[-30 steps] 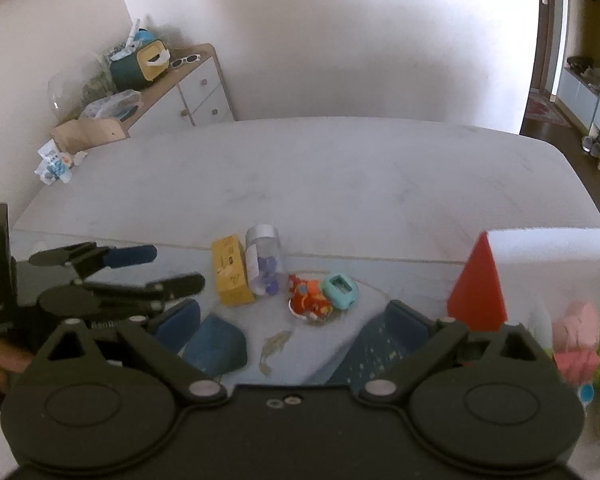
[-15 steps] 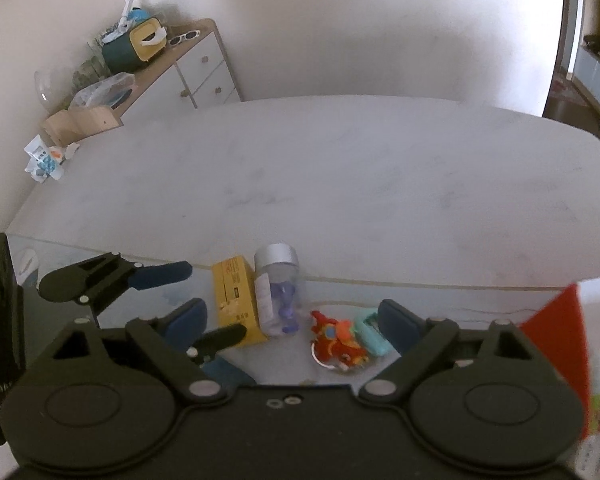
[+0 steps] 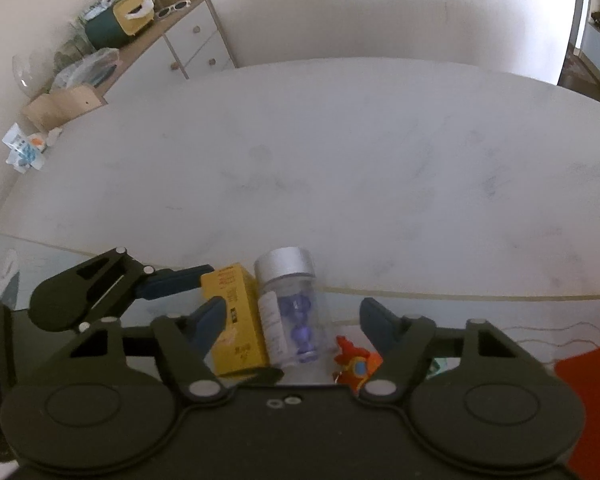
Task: Organize rigid objects
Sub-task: 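Grasp the yellow box with the left tool while the right tool grasps the clear purple jar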
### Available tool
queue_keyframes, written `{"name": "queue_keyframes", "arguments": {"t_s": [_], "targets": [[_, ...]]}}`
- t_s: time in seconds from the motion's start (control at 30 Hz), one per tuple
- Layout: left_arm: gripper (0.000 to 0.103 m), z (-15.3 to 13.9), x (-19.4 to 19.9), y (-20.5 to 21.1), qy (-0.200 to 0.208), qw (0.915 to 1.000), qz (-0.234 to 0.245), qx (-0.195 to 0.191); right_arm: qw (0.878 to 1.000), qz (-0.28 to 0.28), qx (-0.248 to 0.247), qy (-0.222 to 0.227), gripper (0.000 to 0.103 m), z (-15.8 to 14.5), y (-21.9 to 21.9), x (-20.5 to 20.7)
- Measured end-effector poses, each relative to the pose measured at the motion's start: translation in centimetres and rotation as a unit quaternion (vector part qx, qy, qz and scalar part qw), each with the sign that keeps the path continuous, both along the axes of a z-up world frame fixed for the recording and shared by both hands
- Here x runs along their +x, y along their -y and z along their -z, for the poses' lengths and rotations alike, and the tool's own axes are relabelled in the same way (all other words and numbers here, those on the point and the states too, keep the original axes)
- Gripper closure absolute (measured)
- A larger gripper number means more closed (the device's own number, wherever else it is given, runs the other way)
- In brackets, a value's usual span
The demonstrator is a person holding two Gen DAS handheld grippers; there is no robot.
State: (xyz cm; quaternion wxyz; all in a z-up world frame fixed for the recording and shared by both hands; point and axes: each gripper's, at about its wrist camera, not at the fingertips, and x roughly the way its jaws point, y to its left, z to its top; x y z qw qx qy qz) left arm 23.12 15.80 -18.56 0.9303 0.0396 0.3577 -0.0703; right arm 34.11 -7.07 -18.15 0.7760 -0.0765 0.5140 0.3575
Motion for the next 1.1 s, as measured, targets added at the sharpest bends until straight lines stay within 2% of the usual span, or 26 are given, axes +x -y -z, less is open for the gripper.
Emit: {"name": "queue_keyframes", "arguments": {"t_s": [0.1,0.37,0.47,0.53,0.63,0.87,1.1], "targets": [[0.021,0.3,0.2,0.2,0.003,1.0,0.008,0.005,1.0,-0.002,-0.005,-0.002,0.041,0.6,-0.4,0.2],[0.021,0.9,0.2,0.3,0.006,0.9999,0.012,0.007,1.0,-0.008,0.018,-0.019,0.043,1.2,-0.1,0.7],[0.021,0.9,0.0,0.3,0.009,0.9998,0.014,0.008,0.999,-0.002,0.033,-0.037,0.048,1.3,0.4,1.0],[0.025,0.9,-0.2,0.4,0.011,0.9998,0.01,0.01,0.998,0.003,0.04,-0.042,0.051,1.3,0.6,1.1],[0.027,0.8,-0.2,0.2,0.011,0.9999,0.004,0.006,0.998,0.011,0.05,-0.045,0.06,1.2,1.0,1.3],[0.027,0.5,-0.8,0.6,0.008,0.9999,-0.009,0.012,0.998,0.01,0.043,-0.032,0.061,1.0,0.9,0.4],[0.027,-0.5,-2.1,1.0,0.008,0.9994,-0.031,0.009,0.998,0.022,0.057,-0.028,0.061,-0.6,2.2,-0.7]]}}
